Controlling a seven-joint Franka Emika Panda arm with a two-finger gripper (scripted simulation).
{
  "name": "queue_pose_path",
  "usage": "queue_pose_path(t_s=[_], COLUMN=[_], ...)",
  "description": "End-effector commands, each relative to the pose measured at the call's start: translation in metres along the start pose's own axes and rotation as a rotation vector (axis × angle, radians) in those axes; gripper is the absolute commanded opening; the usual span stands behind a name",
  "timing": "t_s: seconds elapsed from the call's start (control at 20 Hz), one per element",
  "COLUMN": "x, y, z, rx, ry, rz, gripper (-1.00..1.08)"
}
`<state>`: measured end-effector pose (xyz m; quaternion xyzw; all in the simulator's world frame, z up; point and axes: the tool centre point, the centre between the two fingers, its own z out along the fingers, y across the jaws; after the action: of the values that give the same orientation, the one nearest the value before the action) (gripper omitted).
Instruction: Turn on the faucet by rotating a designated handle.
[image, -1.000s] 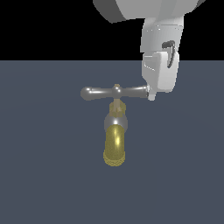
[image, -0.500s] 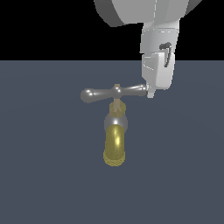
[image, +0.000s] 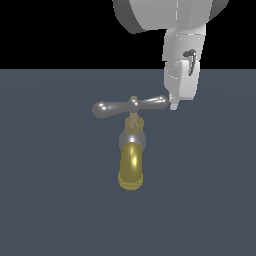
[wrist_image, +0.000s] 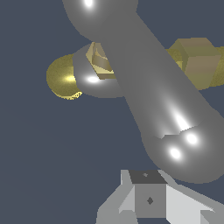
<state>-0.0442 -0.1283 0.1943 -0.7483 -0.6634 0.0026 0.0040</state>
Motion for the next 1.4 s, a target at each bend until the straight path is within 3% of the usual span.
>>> queue_pose_path(t_s=[0.0, 1.0, 1.05, 1.1, 1.35], x=[0.010, 0.057, 0.057, 0.028, 0.069], y=[0.009, 0.069, 0.069, 0.063, 0.069], z=[0.000, -0.002, -0.002, 0.000, -0.001], rx=[-0.003, -0.009, -0.009, -0.004, -0.006], ry=[-0.001, -0.001, -0.001, -0.012, -0.008], rz=[-0.010, -0.017, -0.017, 0.023, 0.009], gripper=[-1.00, -1.00, -1.00, -1.00, -1.00])
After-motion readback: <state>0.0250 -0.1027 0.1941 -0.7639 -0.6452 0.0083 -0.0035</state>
